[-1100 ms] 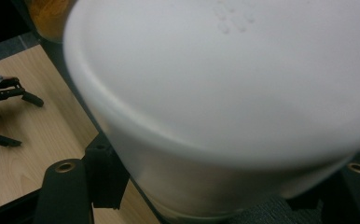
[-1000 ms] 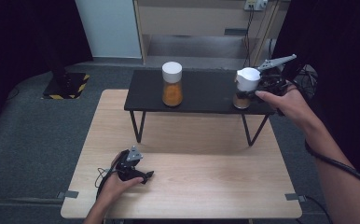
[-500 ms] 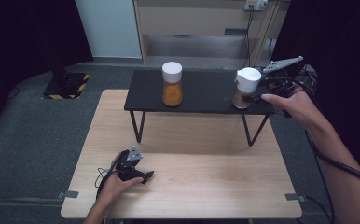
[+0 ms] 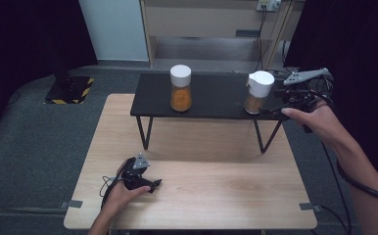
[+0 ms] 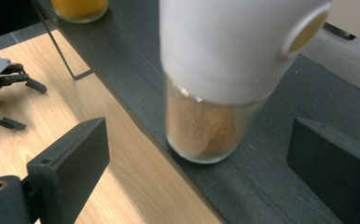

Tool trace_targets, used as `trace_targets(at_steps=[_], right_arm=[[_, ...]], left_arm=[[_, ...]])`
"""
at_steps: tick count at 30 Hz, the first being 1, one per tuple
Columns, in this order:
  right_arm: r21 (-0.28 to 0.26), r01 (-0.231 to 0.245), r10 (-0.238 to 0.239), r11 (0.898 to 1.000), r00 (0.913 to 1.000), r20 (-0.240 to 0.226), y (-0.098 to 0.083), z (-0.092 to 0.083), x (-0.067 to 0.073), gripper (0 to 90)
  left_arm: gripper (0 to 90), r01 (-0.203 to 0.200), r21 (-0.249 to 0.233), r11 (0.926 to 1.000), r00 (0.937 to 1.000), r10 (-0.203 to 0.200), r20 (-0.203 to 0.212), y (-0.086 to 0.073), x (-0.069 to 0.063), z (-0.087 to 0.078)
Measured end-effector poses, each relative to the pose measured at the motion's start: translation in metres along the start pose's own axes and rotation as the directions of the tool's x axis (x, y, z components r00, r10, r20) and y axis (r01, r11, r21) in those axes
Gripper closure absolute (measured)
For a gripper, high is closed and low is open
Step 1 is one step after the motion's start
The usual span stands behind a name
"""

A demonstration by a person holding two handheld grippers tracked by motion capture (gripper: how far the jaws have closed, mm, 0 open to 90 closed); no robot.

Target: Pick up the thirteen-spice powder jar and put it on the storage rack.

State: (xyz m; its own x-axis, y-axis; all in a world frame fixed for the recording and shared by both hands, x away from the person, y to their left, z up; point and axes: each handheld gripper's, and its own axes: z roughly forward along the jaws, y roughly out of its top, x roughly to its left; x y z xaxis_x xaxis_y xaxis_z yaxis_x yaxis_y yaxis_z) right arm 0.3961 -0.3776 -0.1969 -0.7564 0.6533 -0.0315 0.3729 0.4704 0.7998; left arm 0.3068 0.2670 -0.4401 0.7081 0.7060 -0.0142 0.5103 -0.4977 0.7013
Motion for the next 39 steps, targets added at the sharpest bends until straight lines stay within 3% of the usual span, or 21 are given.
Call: trace_targets(at_steps=[6,15,23,29,33,39], right_arm=[[-0.014,0.004,-0.003,1.000,1.0000,0.001,-0.023,-0.001,0.014,6.4],[-0.023,0.013,-0.014,1.000,0.9993,-0.035,-0.054,0.003,0.035,6.5],[0.005,-0.009,0.010,1.000,0.9968,-0.079,-0.092,0.026,0.049,6.4],[0.025,-0.024,0.025,0.999,0.9965,-0.079,-0.122,0.048,0.064,6.3],[0.068,-0.029,0.034,0.997,0.9961,-0.081,-0.150,0.072,0.079,6.0],[0.118,-0.037,0.046,0.992,0.9967,-0.067,-0.179,0.092,0.089,5.9]], left_arm=[[0.0,0.000,0.000,1.0000,1.0000,0.000,0.000,0.000,0.000,0.000],[0.0,0.000,0.000,1.0000,1.0000,0.000,0.000,0.000,0.000,0.000],[0.0,0.001,0.000,1.0000,1.0000,-0.001,-0.001,0.000,0.000,0.000],[0.0,0.001,0.000,1.0000,1.0000,-0.001,-0.001,0.000,0.000,0.000],[0.0,0.001,0.000,1.0000,1.0000,-0.001,-0.001,0.000,0.000,0.000],[0.0,0.001,-0.001,1.0000,1.0000,-0.001,-0.001,0.000,0.000,0.000]])
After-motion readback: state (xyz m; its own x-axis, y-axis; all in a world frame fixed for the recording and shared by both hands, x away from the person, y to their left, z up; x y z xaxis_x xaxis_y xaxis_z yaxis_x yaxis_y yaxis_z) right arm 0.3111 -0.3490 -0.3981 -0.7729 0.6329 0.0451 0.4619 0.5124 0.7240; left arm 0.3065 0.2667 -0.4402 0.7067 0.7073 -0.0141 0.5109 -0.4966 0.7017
